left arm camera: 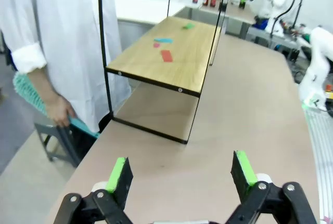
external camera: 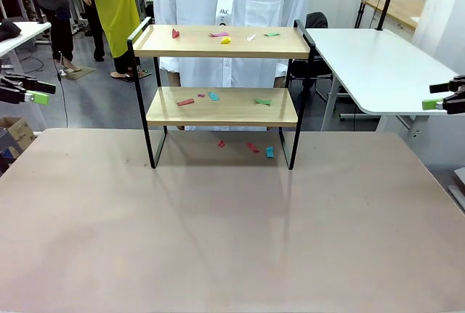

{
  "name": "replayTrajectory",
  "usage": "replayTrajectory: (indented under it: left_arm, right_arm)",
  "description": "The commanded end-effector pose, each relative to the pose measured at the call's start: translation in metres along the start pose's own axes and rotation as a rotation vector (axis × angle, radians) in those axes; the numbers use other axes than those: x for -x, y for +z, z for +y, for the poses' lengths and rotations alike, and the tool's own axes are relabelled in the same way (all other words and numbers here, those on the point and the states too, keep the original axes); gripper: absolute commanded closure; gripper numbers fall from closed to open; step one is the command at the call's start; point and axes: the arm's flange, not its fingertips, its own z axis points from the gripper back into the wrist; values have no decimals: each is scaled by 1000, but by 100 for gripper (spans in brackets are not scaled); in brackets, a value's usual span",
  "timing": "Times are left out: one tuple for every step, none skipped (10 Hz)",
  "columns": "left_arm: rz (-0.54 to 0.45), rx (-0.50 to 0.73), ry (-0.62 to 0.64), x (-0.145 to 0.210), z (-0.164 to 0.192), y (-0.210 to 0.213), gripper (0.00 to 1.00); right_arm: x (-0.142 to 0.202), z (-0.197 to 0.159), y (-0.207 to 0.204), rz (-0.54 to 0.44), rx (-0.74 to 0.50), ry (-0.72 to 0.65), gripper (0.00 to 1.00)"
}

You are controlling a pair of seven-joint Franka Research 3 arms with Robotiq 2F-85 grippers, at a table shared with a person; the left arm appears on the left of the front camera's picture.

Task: Clean the shelf.
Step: Pick up the Duster handed by the human.

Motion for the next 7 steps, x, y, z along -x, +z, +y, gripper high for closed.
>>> replayTrajectory:
  left_arm:
    - [-81, 56, -16, 3, 18, 5, 0]
    - [-105, 68, -15, 7, 22, 7, 0]
    - [-117, 75, -20, 8, 25, 9, 0]
    - [-126, 76, -25, 10, 28, 12, 0]
    - [-142, 80, -30, 11, 28, 14, 0]
    - [-143, 78, -37, 11, 28, 14, 0]
    - [-144, 78, -38, 12, 29, 14, 0]
  right_arm:
    - [11, -33, -5, -58, -38, 9, 0]
    - [11, -36, -5, -83, -59, 11, 0]
    - [11, -39, -6, -98, -68, 8, 0]
    - [12, -41, -6, -106, -68, 3, 0]
    - [12, -41, -5, -111, -68, 1, 0]
    - [13, -41, -4, -113, -67, -2, 0]
    - [14, -40, -5, -116, -67, -1, 0]
